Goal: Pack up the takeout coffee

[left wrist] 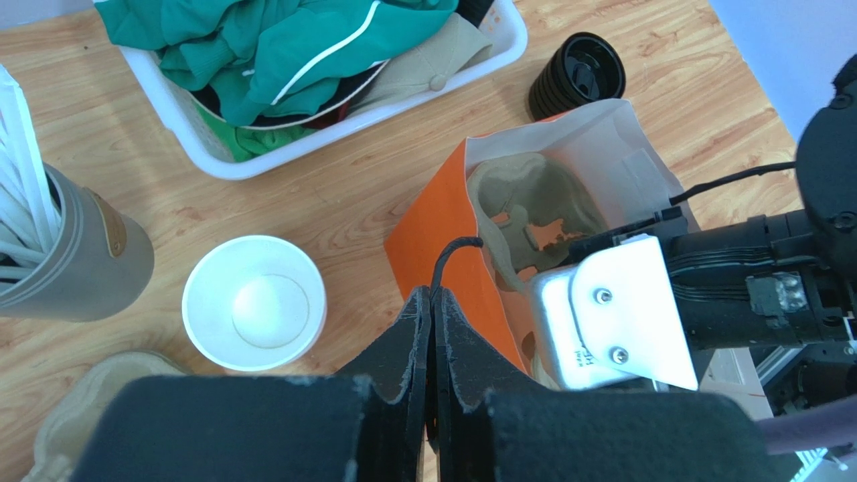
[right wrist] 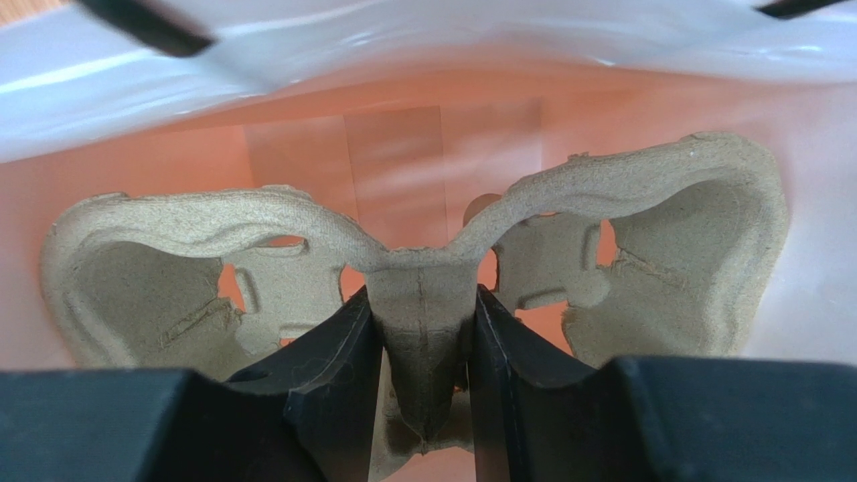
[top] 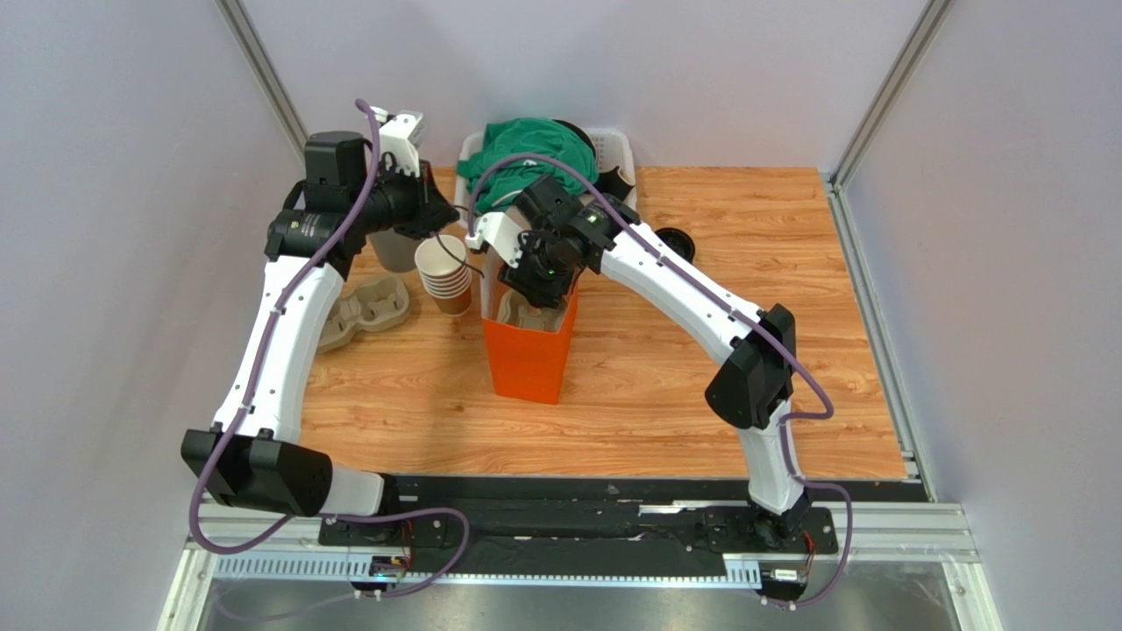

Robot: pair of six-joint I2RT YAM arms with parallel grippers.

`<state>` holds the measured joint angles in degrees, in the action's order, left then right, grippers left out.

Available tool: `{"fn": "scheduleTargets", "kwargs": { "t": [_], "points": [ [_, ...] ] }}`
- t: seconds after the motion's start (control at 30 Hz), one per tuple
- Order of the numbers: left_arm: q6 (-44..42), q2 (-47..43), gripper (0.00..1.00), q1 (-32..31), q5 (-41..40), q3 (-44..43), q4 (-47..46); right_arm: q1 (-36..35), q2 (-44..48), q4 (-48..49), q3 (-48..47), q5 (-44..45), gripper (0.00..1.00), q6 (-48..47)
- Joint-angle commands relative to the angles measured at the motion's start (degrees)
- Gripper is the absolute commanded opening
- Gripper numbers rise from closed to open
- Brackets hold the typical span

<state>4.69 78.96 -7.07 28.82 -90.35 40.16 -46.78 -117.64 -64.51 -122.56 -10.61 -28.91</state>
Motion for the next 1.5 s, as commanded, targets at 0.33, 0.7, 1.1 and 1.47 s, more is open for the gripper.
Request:
{"fn": "scheduleTargets", "kwargs": {
  "t": [0.33, 0.7, 1.1, 1.47],
  "points": [
    [0.3, -2.3, 0.06, 0.4, 0.4, -0.6, -2.1, -0.2, -4.3, -6.6, -7.2, 6.0, 0.37, -0.7],
    [0.8, -2.1, 0.06, 0.4, 1.2, -0.3, -2.5, -0.1, -4.7, -5.4, -4.9, 4.8, 0.37, -1.0],
    [0.8, -1.8, 0.06, 0.4, 1.3, -0.1, -2.4, -0.5, -5.8, -4.3, -2.9, 5.0, 0.37, -1.1],
    [0.8, -1.7, 0.06, 0.4, 1.6, 0.0, -2.5, -0.7, -6.4, -5.1, -2.8, 4.9, 0.42, -1.3]
  ]
}}
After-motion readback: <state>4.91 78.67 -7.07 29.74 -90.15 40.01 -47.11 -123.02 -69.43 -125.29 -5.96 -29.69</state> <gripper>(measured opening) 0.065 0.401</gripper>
